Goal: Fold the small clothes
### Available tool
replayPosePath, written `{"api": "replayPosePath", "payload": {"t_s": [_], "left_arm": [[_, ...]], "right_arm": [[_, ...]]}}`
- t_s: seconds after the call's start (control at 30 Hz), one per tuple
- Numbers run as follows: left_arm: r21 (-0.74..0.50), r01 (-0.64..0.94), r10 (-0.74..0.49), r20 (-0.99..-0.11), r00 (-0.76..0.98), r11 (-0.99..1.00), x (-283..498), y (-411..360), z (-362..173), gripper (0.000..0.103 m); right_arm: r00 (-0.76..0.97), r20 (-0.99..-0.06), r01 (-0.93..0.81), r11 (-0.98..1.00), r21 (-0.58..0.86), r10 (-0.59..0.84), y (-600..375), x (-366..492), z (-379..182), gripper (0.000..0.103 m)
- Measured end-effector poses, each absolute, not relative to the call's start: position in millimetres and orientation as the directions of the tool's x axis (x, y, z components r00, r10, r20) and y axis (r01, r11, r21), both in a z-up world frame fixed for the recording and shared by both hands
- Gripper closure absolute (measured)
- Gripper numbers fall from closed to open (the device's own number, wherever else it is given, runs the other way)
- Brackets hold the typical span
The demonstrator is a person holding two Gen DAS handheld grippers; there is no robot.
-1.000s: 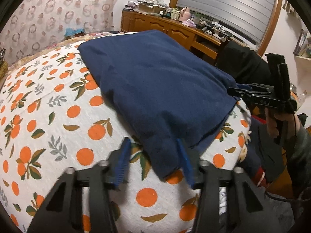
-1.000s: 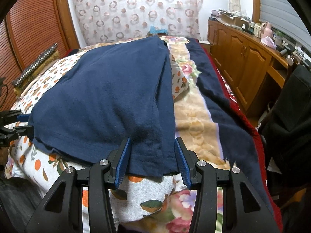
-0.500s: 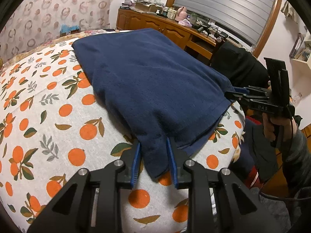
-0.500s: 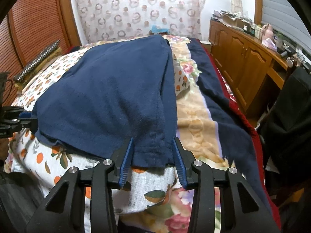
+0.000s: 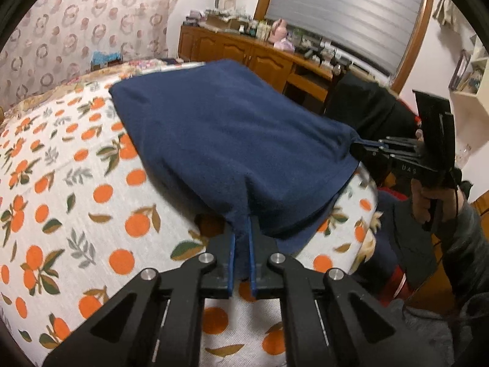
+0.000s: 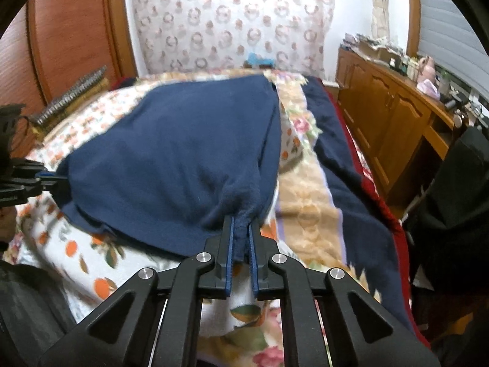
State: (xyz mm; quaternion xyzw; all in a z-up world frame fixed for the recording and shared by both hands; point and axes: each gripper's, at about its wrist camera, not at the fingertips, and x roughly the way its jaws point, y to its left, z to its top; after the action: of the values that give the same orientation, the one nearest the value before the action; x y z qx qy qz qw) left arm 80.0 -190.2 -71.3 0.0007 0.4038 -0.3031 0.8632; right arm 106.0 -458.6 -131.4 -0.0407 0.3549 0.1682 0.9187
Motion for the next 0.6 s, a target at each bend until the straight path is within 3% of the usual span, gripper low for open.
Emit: {"api": "replayPosePath", "payload": {"t_s": [0.37,0.6], "left_arm": [[-0.267,0.493,-0.547,-0.581,0.603,0.828,117.9,-172.5,-16.9,0.099],[-0.277,0.43,-0.508,-0.556,0.658,0.859,175.0,-155.3,-5.8,0.099]], "right_arm": [[0.776,-0.533,-0.39,0.921,0.015,0.338,-448.6,145.7,-68.1,0.097],[0.801,-0.472,-0.413,0.91,0.01,0.369,-430.6,205.6,-42.0,0.097]]}}
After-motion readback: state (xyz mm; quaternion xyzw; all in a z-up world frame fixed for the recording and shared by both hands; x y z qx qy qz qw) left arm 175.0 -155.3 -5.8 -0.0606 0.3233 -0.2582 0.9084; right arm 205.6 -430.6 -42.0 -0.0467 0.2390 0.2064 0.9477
